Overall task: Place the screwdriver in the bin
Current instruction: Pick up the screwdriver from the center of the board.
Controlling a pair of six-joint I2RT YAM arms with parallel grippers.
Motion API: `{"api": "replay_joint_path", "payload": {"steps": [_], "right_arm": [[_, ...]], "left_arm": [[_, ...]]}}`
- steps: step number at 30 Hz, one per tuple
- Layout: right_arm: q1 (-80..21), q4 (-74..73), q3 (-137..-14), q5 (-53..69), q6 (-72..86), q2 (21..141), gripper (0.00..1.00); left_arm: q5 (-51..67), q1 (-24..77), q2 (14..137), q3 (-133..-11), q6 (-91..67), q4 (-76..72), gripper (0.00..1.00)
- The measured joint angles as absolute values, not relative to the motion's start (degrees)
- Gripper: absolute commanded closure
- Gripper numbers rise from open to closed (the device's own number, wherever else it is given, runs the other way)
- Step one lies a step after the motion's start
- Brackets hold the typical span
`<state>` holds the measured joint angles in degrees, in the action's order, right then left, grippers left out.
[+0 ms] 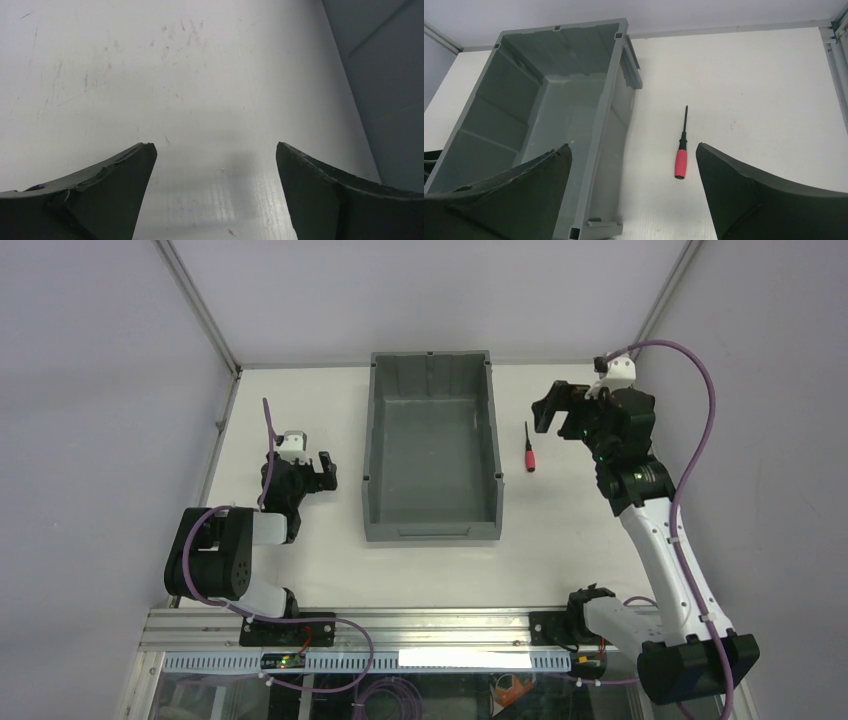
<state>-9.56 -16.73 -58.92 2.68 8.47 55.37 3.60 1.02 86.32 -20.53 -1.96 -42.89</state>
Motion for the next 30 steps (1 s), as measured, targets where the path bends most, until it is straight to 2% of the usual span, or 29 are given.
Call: {"api": "replay_joint_path", "payload": {"steps": [11, 21, 30], "right_arm": [[-9.58, -32.42, -78.02, 0.91, 8.47, 68.6, 0.01], [-9.56, -45.01, -90.63, -1.3, 8.75, 81.91, 0.02], [-9.56, -51.57, -94.61, -1.93, 8.91, 93.17, 0.04]], "left_arm": [[3.6, 1.02, 86.32, -20.53, -1.96, -42.89, 0.01], [3.6, 1.02, 86.32, -20.53, -1.96, -42.89, 0.01], [3.6, 1.02, 86.32, -20.53, -1.96, -42.92, 0.01]]}}
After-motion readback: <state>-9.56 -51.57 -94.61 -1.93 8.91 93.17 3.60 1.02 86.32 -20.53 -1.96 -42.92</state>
